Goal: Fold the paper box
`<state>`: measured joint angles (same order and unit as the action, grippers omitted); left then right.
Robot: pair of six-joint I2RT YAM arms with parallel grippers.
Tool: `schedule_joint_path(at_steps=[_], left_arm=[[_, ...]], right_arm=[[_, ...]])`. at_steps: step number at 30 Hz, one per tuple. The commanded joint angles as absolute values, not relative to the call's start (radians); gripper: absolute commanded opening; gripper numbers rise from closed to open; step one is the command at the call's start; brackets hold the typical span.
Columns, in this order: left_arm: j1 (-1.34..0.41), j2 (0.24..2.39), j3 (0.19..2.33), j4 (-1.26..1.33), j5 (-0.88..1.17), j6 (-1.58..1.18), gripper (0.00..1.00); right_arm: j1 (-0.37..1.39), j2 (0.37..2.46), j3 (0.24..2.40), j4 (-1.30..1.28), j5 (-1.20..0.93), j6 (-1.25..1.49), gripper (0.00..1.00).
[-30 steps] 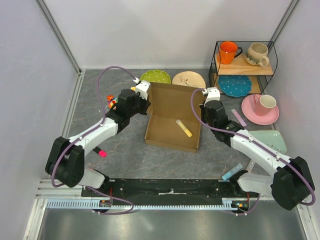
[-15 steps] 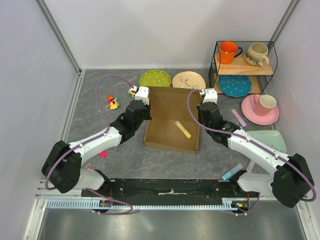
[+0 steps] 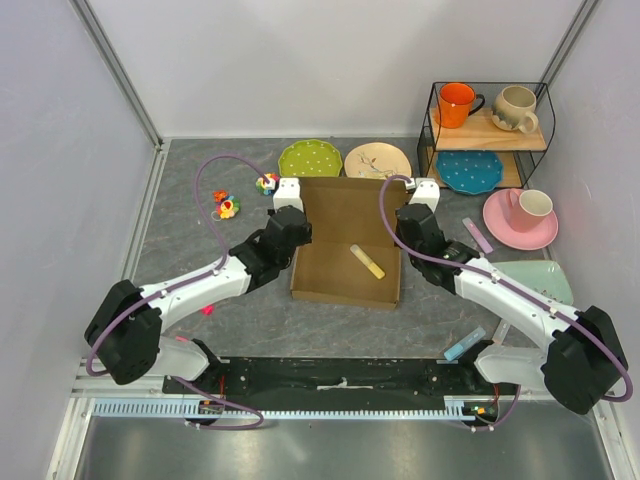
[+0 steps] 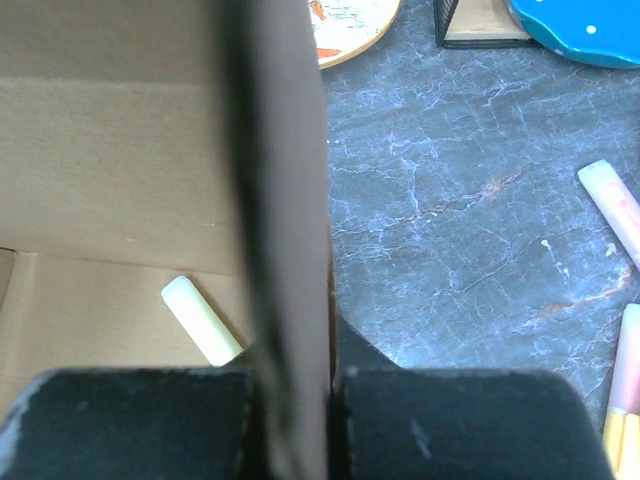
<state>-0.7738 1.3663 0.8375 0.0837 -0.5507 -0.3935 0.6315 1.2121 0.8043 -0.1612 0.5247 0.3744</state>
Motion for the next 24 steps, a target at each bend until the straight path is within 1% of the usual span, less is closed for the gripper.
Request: schedule_joint_path(at_steps=[1,6,14,24], left_arm=[[-0.819,1.379,0.813,0.095,-0.537,-0.526,0.02],[-0.825,1.371,0.752,0.123,-0.548,-0.56,0.02],[-0.841,1.364,0.712,0.135,-0.545,-0.595,0.02],[-0.847,1.286,0.575,0.196,-0.545,-0.617,0.02]], right_arm=[[0.672,1.22,0.828,-0.198,0.459,0.482,0.01],[0.699,1.212,0.796,-0.19,0.486,0.52,0.01],[0.741,1.2,0.729,-0.189,0.52,0.554,0.01],[0.755,1.105,0.585,-0.164,0.54,0.586,0.03]])
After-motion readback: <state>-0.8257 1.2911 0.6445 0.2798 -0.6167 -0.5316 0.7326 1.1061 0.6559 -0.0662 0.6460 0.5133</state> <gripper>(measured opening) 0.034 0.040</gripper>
